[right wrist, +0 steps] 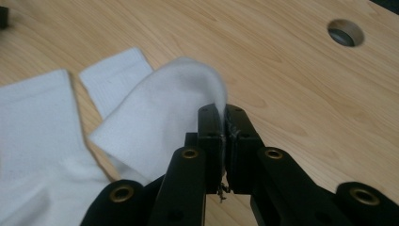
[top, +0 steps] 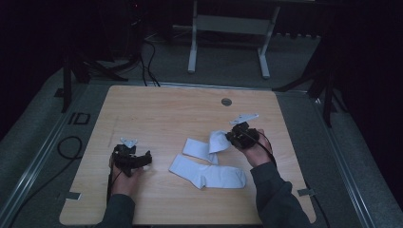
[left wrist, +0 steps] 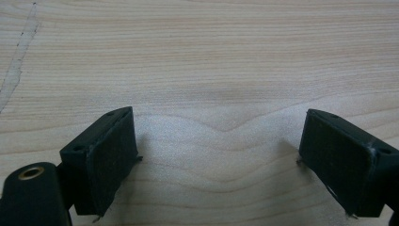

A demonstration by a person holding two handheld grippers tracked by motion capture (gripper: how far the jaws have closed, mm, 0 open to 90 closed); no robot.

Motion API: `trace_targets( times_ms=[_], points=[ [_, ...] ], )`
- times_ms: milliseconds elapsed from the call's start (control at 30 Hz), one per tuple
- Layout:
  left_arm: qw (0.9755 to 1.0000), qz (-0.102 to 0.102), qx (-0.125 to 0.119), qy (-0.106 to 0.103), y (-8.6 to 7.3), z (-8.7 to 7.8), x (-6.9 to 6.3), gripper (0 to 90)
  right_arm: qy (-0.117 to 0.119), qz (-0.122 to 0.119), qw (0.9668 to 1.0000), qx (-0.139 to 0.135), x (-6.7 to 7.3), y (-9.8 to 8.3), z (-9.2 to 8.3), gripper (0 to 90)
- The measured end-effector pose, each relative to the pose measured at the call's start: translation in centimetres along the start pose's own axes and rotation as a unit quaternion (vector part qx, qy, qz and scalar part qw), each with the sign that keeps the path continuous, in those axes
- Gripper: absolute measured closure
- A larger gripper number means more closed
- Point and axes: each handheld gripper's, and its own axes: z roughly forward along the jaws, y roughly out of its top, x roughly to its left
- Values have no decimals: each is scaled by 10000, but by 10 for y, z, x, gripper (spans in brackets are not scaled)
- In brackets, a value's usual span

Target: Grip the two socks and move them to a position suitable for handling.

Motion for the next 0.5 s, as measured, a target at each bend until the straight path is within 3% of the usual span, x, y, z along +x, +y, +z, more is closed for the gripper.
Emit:
trace_targets(
  times_ms=[500],
  points=[
    [10000,4,10,-1,0,0,0,115,-162,165,9993,284,-22,-31,-1,857]
  ],
)
